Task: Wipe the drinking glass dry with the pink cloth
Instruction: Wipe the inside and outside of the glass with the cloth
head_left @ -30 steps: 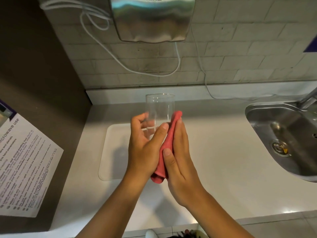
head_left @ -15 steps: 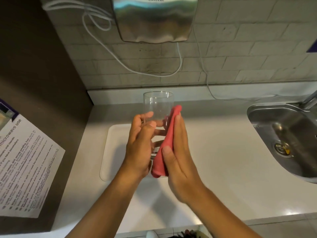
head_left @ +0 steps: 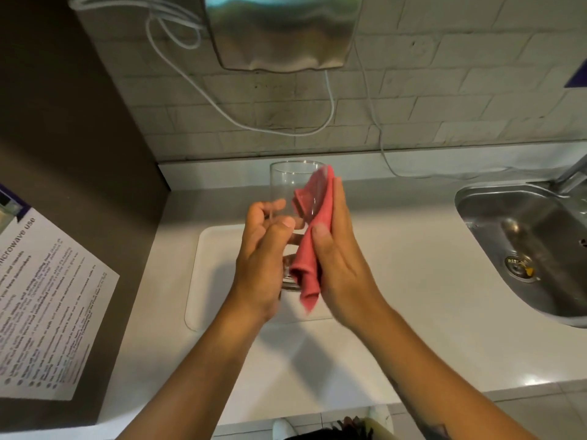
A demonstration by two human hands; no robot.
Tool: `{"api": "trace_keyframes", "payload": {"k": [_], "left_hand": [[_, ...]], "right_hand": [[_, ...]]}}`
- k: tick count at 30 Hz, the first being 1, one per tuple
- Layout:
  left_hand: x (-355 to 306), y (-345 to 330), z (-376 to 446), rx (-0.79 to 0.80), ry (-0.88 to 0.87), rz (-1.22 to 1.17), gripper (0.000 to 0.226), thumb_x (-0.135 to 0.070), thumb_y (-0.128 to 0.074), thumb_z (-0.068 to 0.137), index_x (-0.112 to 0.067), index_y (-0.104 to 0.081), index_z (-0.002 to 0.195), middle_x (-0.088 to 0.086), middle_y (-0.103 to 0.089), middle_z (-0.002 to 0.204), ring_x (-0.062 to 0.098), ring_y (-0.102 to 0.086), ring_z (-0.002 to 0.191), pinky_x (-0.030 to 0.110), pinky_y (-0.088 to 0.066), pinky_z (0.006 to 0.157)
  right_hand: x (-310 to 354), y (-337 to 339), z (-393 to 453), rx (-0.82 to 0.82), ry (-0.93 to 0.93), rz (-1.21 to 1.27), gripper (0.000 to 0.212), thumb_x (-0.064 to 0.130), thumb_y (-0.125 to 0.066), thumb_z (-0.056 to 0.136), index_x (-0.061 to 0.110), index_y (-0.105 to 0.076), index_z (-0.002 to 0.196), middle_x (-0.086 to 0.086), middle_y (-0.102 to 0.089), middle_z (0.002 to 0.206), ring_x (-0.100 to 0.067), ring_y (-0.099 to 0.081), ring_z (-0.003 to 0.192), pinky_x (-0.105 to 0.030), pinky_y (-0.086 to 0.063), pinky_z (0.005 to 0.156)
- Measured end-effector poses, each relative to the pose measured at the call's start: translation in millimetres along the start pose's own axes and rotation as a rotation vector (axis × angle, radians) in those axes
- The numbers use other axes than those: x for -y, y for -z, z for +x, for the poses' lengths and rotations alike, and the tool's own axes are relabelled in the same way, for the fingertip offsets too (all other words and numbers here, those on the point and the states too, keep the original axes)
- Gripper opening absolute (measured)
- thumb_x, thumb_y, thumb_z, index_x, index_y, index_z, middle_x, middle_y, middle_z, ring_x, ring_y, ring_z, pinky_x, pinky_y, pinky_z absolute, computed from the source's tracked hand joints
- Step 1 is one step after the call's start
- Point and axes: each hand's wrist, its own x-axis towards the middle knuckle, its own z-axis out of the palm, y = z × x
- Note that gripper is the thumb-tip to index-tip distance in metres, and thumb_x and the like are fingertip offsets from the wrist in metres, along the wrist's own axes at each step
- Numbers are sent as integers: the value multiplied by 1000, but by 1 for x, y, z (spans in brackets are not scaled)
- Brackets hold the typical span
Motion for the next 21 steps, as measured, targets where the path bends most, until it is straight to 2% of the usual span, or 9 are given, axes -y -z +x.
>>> {"api": "trace_keyframes", "payload": {"k": [3,5,7,9,11,13,15,19,21], "left_hand": [[0,-1,1,-19,5,-10,38,-45,-61,84,-30,-60,119,0,-77,103,32,-75,96,32,-64,67],[-2,3,5,-38,-17,-21,41,-45,-62,82,-29,-59,120,0,-78,102,24,-77,91,30,-63,67],[-6,6,8,-35,-28,-43,37,-36,-59,87,-25,-58,122,4,-76,104,16,-77,82,25,-60,62],[-8,4,8,6,-19,-46,37,-34,-57,89,-23,-56,124,4,-76,103,13,-76,78,25,-59,58],[-7,0,5,35,-16,-34,41,-38,-63,83,-23,-56,120,-2,-77,97,11,-74,74,23,-56,53],[-7,-5,2,47,-11,-24,46,-45,-64,77,-24,-56,118,0,-76,100,16,-74,75,26,-58,54],[-9,-7,3,31,-23,-30,37,-39,-62,84,-24,-57,117,3,-75,103,24,-74,82,31,-62,60],[-12,-1,7,-26,-59,-14,34,-33,-56,90,-21,-56,122,2,-77,100,16,-77,81,26,-60,61],[-11,-1,5,-6,-58,16,41,-36,-59,88,-20,-55,125,-3,-77,95,11,-77,77,23,-59,60]], "right_hand": [[4,2,12,-37,8,76,69,22,-31,113,20,2,175,8,-11,184,-7,-31,165,-38,-29,136],[-2,-10,-8,-32,27,2,71,21,-34,114,18,4,175,9,-7,185,-9,-23,169,-42,-24,138],[-11,-20,-32,-28,53,-113,73,26,-36,116,15,6,174,8,-1,185,-11,-11,171,-37,-17,138],[-13,-19,-36,-36,59,-131,74,36,-37,117,14,5,174,7,-1,185,-9,-10,171,-33,-16,138],[-5,-8,-17,-56,15,-28,73,35,-34,114,13,1,174,3,-10,184,-3,-22,167,-28,-26,134],[3,5,6,-67,-8,75,65,22,-31,114,14,-5,173,0,-20,182,10,-39,156,-14,-35,123],[6,7,11,-64,17,88,62,15,-29,115,14,-4,172,9,-19,178,22,-39,149,-5,-33,118],[-4,-14,-26,-22,23,-59,71,14,-36,113,10,2,173,8,-10,182,2,-18,167,-17,-21,132],[-9,-16,-36,-29,30,-73,72,15,-37,112,12,2,173,9,-13,181,0,-19,167,-17,-22,132]]}}
